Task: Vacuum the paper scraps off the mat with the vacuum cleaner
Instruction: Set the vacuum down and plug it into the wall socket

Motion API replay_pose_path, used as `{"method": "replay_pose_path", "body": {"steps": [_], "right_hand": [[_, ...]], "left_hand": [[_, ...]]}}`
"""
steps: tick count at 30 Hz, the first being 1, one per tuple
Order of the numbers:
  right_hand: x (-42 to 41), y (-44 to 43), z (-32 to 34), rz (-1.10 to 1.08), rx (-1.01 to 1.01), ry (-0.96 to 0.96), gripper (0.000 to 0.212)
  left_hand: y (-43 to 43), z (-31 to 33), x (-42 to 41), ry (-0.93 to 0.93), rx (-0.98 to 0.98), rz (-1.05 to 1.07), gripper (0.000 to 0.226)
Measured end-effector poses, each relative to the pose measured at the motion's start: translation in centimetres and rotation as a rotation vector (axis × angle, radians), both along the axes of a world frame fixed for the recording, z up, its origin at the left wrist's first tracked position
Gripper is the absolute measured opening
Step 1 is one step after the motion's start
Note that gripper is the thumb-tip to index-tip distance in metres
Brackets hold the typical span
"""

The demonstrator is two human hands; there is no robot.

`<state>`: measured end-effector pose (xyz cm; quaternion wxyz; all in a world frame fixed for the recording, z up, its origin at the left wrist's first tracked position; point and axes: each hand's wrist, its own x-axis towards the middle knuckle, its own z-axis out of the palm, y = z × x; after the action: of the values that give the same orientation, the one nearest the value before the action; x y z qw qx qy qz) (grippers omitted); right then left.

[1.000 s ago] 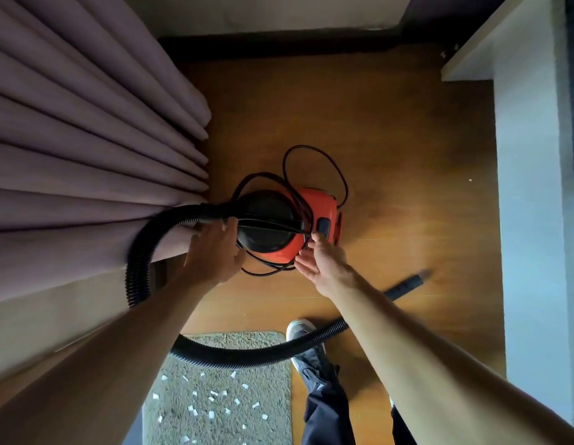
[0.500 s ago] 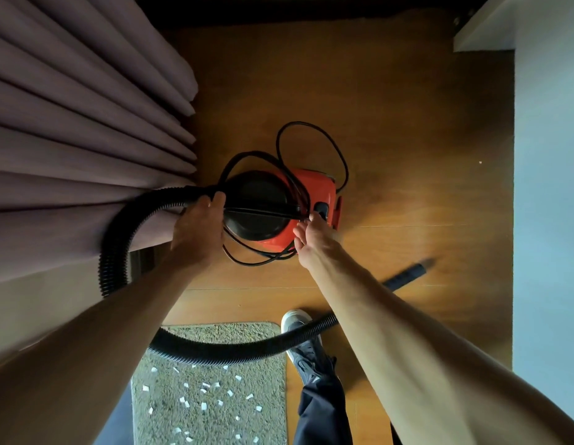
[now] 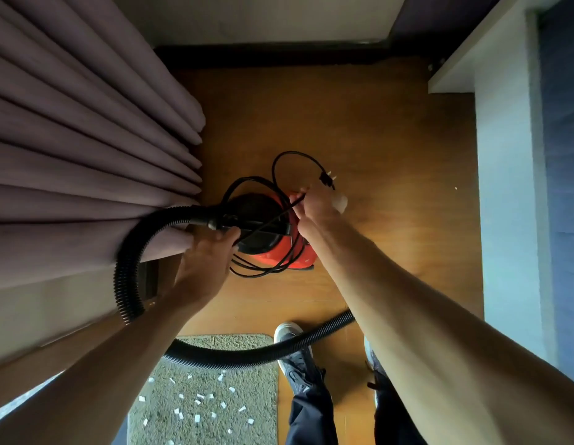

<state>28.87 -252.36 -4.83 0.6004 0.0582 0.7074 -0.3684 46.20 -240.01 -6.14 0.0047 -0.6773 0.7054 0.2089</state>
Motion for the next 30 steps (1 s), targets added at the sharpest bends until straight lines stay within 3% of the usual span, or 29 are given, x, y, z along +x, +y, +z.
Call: {"method": "replay_pose_path", "body": {"steps": [8, 13, 19, 24, 30], "right_hand": [[-2.0, -4.3, 8.0, 0.192, -0.284, 0.265, 0.011], [-5.1, -6.8, 15.2, 0.377, -0.47, 0.496, 0.016], [-9.4, -10.0, 23.9, 0.591, -0.639, 0.794, 0.027], [-12.1, -12.1, 31.2, 0.634, -0.738, 0.911, 0.029], [-14.8, -13.8, 40.9, 0.637, -0.782, 1.033, 0.027]], "left_hand": [[-1.0, 6.5, -5.7, 0.211, -0.157, -0.014, 0.012], [-2.9, 12.4, -10.7, 0.402, -0.196, 0.077, 0.004], [-5.9, 20.2, -16.5, 0.441, -0.205, 0.072, 0.009], [-8.1, 26.6, -19.2, 0.436, -0.177, 0.028, 0.023], [-11.3, 34.6, -20.7, 0.519, -0.154, 0.0, 0.024]]}}
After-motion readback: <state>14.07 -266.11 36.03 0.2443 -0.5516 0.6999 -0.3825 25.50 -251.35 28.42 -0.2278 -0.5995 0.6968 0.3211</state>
